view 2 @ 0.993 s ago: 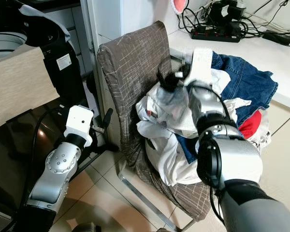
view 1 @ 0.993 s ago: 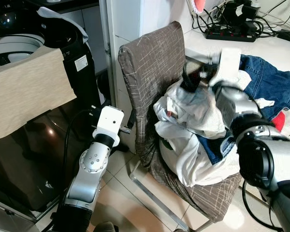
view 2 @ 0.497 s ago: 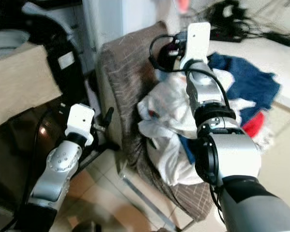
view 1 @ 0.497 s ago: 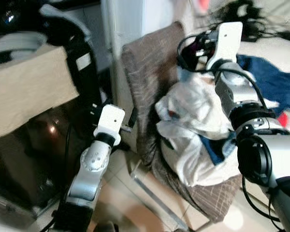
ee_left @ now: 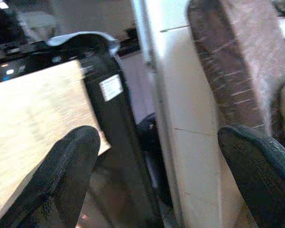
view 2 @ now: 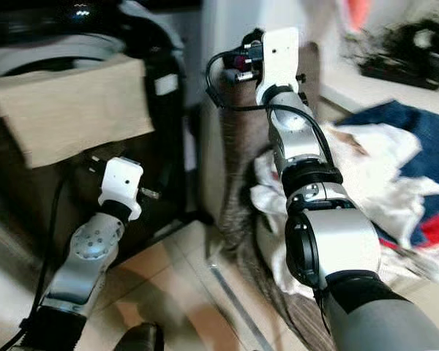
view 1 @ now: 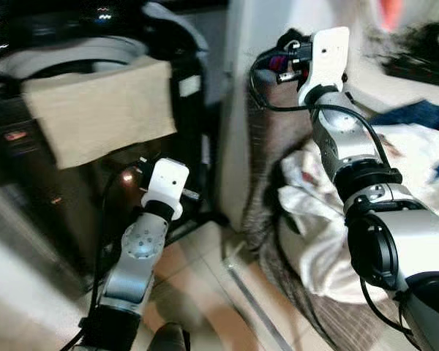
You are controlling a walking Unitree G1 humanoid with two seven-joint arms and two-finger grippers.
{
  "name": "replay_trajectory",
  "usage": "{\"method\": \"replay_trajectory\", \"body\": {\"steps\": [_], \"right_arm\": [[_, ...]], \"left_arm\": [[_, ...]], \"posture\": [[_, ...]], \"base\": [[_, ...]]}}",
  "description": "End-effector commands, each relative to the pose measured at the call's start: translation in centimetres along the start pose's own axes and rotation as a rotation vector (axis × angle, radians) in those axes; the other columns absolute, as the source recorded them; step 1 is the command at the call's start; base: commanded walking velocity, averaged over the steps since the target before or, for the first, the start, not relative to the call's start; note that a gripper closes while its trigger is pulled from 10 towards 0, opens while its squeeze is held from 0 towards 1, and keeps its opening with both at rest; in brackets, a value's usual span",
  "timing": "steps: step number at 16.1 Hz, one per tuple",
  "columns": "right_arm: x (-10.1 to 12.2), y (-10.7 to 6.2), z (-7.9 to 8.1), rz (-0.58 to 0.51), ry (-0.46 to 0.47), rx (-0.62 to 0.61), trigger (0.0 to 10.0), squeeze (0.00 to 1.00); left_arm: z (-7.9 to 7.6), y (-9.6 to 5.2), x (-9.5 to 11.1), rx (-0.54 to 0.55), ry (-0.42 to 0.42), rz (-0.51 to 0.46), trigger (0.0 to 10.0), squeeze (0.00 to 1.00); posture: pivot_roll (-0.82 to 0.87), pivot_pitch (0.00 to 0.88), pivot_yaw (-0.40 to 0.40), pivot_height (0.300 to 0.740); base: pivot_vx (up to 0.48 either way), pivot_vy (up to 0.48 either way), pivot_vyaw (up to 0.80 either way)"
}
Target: Clothes washing
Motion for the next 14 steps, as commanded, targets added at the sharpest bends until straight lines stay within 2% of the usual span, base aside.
{"method": "replay_trajectory", "body": {"steps": [1,7,9,11,14], "right_arm": [[-0.2,-0.2,0.0,-0.004,0.004,0.006,0.0,0.00],[-0.9,-0.4,0.1,0.009,-0.002,0.009,0.0,0.00],[-1.0,-0.5,0.2,0.010,0.026,0.013,0.0,0.00],[-1.4,-0.5,0.6,0.022,0.011,0.025,0.0,0.00],[-2.1,-0.6,0.2,0.059,0.011,0.003,0.0,0.00]], "left_arm": [[-0.2,0.2,0.1,-0.005,0.007,-0.005,10.0,0.00],[0.0,0.3,0.2,0.018,0.048,-0.004,10.0,0.00],[-0.2,0.2,-0.1,0.007,0.069,0.009,10.0,0.00],[-0.1,0.1,-0.1,0.005,0.087,0.008,10.0,0.00],[0.7,0.2,-0.3,0.058,0.088,0.021,10.0,0.00]], "posture": [[0.09,0.000,-0.042,0.732],[0.09,0.000,-0.042,0.732],[0.09,0.000,-0.042,0.732],[0.09,0.000,-0.041,0.732],[0.09,0.000,-0.040,0.732]], "base": [[0.000,0.000,0.79],[0.000,0.000,0.79],[0.000,0.000,0.78],[0.369,-0.302,0.00],[0.250,-0.197,0.00]]}}
Point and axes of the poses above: a point about 5 cm out from each wrist's last joint towards the gripper, its own y axis pointing out of the wrist towards the gripper, its own x axis along the axis of the wrist's last joint, z = x × y, the point moved 5 cm from there along y, pointing out of the wrist towards the gripper, and after that the axes turned 8 degrees about y, right-handed, at the moved point
